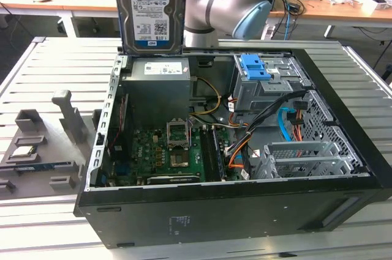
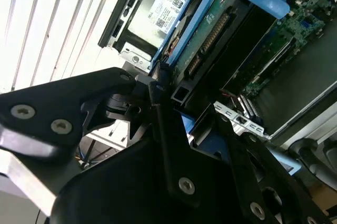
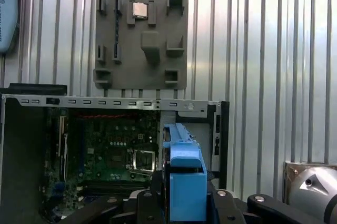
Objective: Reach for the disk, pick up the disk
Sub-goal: 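Pick up the disk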
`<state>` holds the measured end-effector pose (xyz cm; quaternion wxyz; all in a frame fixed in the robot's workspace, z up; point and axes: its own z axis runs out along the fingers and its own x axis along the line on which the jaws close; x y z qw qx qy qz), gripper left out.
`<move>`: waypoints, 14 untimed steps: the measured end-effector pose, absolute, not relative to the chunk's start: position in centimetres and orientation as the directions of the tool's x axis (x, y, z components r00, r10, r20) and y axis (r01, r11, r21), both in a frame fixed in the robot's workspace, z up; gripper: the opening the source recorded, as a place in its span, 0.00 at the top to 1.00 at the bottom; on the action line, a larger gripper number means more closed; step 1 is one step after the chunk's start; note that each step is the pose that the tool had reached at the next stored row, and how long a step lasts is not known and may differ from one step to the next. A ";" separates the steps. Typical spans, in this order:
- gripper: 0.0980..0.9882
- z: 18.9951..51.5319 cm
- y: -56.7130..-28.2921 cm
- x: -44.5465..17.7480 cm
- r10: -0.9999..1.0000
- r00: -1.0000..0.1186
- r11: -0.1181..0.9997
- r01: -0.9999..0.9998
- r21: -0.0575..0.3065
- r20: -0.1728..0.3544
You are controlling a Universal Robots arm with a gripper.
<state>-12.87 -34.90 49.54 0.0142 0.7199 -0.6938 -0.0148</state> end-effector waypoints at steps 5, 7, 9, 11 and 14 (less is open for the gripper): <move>0.70 49.5 -34.9 -9.9 -0.999 0.037 -0.037 -0.998 0.042 -0.002; 0.70 49.5 -34.9 -9.0 -0.999 0.037 -0.037 -0.998 0.042 -0.002; 0.70 49.5 -34.8 -7.5 -0.999 0.037 -0.037 -0.998 0.043 -0.002; 0.70 49.5 -34.8 -6.5 -0.999 0.037 -0.037 -0.998 0.043 -0.002; 0.70 49.5 -34.7 -4.9 -0.999 0.037 -0.037 -0.998 0.044 -0.002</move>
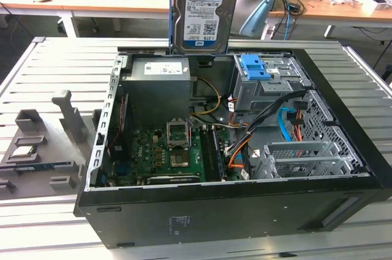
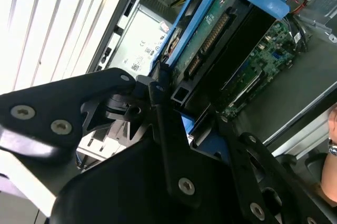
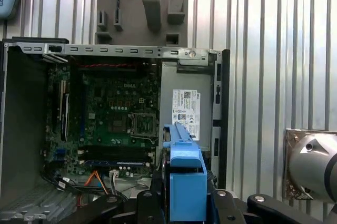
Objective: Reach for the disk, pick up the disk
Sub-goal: 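Pick up the disk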
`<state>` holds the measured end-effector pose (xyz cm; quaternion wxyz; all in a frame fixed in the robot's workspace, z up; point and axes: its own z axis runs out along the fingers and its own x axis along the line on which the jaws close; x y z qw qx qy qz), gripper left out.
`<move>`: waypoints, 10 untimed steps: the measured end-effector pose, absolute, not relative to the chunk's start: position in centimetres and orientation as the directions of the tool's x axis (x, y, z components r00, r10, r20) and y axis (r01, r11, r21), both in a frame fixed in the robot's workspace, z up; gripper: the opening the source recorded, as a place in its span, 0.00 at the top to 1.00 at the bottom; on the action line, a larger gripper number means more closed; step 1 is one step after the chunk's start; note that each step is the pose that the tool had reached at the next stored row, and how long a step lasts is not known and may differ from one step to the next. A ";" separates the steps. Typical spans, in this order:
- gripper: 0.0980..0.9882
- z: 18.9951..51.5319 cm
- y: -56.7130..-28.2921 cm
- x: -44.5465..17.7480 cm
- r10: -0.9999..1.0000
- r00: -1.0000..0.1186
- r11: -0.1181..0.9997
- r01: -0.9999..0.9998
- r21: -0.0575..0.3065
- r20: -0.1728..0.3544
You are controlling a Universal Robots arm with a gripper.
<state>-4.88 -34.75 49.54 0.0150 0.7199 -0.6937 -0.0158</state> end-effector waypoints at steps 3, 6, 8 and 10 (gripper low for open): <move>0.70 49.6 -34.7 -3.6 -0.999 0.037 -0.037 -0.998 0.044 -0.002; 0.70 49.5 -34.7 -3.3 -0.999 0.037 -0.037 -0.998 0.044 -0.002; 0.70 49.5 -34.7 -3.2 -0.999 0.037 -0.037 -0.998 0.044 -0.002; 0.70 49.5 -34.8 -3.2 -0.999 0.037 -0.037 -0.998 0.044 -0.002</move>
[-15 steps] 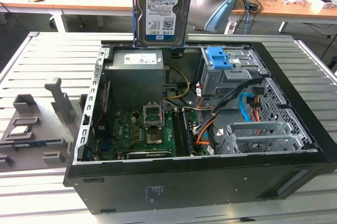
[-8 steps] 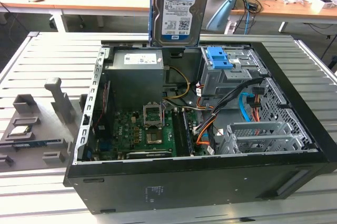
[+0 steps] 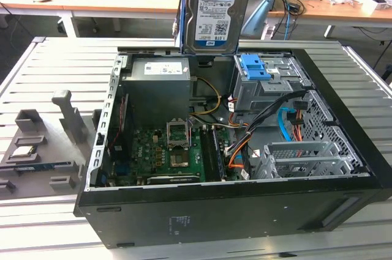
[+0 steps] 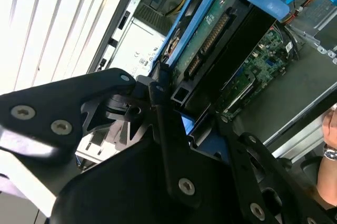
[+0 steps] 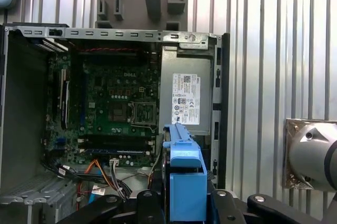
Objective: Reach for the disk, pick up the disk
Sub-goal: 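Pick up the disk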
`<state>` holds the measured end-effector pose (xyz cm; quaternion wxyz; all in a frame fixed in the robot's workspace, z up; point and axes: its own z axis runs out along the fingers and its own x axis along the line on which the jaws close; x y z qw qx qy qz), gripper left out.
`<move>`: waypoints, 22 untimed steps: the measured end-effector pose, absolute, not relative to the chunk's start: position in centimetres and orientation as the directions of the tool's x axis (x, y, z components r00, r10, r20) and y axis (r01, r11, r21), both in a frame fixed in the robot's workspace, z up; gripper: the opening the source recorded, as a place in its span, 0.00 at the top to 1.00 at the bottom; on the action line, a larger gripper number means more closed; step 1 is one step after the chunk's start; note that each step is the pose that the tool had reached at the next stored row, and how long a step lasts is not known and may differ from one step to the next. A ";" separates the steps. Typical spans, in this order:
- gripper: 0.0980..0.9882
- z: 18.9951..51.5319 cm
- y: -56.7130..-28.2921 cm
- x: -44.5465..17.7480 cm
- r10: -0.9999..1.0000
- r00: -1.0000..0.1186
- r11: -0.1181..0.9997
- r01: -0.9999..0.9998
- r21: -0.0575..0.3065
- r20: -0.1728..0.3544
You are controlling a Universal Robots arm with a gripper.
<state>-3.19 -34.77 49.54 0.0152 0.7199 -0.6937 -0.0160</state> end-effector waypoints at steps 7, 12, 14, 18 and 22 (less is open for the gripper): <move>0.70 49.5 -36.4 -3.2 -0.999 0.037 -0.037 -0.998 0.044 -0.002; 0.70 49.5 -37.8 -3.2 -0.999 0.036 -0.036 -0.998 0.044 -0.002; 0.70 49.5 -38.2 -3.2 -0.999 0.036 -0.036 -0.998 0.044 -0.002; 0.70 49.5 -38.9 -3.2 -0.999 0.035 -0.035 -0.998 0.044 -0.002; 0.70 49.5 -39.8 -3.2 -0.999 0.034 -0.034 -0.998 0.044 -0.002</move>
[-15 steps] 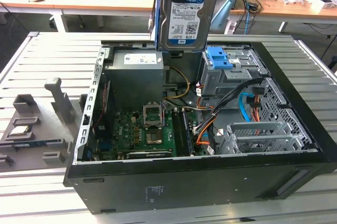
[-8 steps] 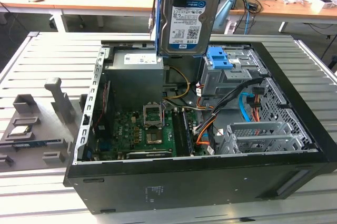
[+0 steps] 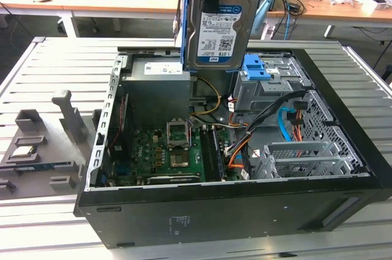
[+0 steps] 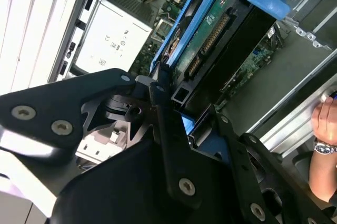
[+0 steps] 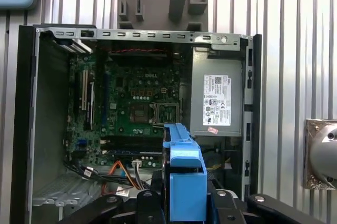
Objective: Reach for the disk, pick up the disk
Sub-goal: 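Pick up the disk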
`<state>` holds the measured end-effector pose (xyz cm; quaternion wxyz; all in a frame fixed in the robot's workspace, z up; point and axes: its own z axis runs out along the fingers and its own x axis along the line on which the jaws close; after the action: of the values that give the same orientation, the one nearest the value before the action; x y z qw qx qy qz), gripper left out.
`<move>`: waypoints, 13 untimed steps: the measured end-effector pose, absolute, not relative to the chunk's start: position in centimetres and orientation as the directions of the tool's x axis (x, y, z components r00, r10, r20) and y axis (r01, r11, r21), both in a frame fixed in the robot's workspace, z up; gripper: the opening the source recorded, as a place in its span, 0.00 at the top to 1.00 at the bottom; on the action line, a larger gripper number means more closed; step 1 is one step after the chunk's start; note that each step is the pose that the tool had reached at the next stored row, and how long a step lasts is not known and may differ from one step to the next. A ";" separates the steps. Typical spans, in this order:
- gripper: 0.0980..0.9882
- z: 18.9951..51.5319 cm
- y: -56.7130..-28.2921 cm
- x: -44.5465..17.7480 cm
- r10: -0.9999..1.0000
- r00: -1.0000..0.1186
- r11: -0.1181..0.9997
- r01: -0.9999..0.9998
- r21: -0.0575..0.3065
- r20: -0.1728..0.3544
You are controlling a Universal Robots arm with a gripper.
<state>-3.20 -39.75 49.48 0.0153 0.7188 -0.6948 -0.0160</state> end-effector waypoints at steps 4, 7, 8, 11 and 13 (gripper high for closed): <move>0.70 49.5 -40.9 -3.2 -0.999 0.032 -0.033 -0.998 0.044 -0.002; 0.70 49.4 -42.3 -3.2 -1.000 0.031 -0.031 -0.999 0.044 -0.002; 0.70 49.4 -42.7 -3.2 -1.000 0.031 -0.031 -0.999 0.044 -0.002; 0.70 49.4 -43.7 -3.2 -1.000 0.030 -0.030 -0.999 0.044 -0.002; 0.70 49.4 -44.2 -3.2 -1.000 0.030 -0.030 -0.999 0.044 -0.002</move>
<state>-3.20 -44.24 49.38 0.0152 0.7175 -0.6962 -0.0160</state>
